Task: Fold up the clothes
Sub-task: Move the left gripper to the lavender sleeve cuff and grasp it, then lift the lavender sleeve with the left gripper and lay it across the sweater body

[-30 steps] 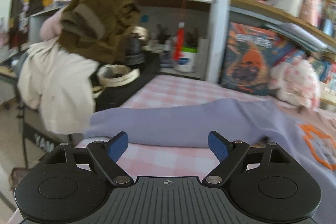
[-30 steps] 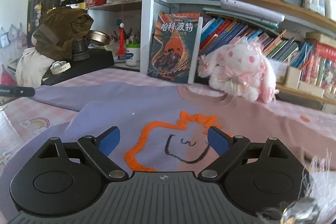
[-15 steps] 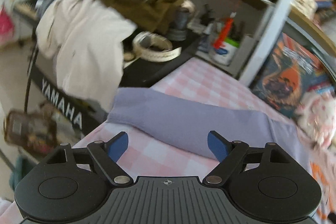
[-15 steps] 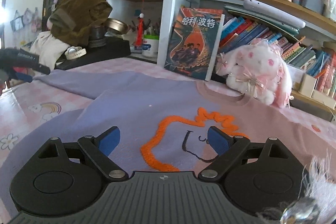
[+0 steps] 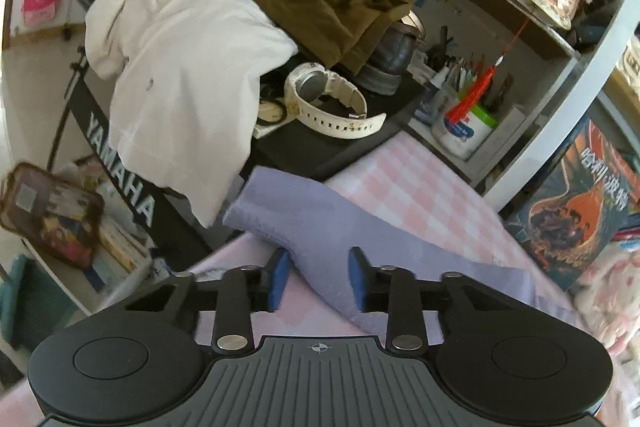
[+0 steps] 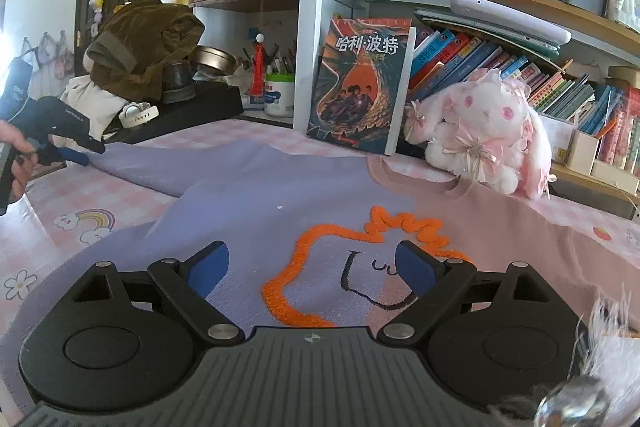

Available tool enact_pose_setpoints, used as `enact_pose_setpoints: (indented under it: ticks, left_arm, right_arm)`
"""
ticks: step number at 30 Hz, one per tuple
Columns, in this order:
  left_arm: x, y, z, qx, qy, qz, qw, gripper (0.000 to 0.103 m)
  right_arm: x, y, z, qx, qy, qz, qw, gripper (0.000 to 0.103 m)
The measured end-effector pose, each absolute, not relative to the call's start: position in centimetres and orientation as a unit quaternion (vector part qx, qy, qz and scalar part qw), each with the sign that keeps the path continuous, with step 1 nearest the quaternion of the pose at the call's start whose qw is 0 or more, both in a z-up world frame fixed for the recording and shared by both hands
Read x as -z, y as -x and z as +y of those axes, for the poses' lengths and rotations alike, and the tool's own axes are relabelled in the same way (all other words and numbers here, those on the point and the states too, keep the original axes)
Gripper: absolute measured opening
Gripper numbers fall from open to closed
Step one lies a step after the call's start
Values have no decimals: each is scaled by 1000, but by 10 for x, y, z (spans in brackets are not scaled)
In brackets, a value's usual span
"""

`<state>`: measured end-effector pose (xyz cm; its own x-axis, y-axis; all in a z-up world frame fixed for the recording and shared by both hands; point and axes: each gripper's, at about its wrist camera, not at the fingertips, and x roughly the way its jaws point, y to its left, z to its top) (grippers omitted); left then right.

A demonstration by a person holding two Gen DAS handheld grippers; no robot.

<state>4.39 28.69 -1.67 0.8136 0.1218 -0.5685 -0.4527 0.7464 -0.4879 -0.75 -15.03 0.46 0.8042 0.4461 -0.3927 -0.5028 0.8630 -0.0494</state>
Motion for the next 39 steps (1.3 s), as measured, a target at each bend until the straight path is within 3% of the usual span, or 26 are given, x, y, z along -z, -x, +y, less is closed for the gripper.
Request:
enact_pose_setpoints:
  ticks: [11,15,26,29,33,39]
  left_arm:
    - [11,-33,314,-211,297,266,892,35]
    - [24,-38,324,-200,347,264,877,50]
    - [14,-45,310,-177,329,228,899,41]
    - [20,-50,310,-176,338,237,894,30]
    - [25,-53,310,-185,355,234,886,6]
    - [18,-49,301,-183,332,221,898,3]
  right_arm:
    - [-5,7,-151,-252,70,188,947,90]
    - [-5,7,-152,-250,69,186,948,90]
    - [-5,7,-151,-248,73,189,947,90]
    - [-5,7,-151,-247,73,188,948,90]
    - [-5,8,-152,-245,71,186,949,90]
    - [-6,10,-155,-242,65,178,952,90]
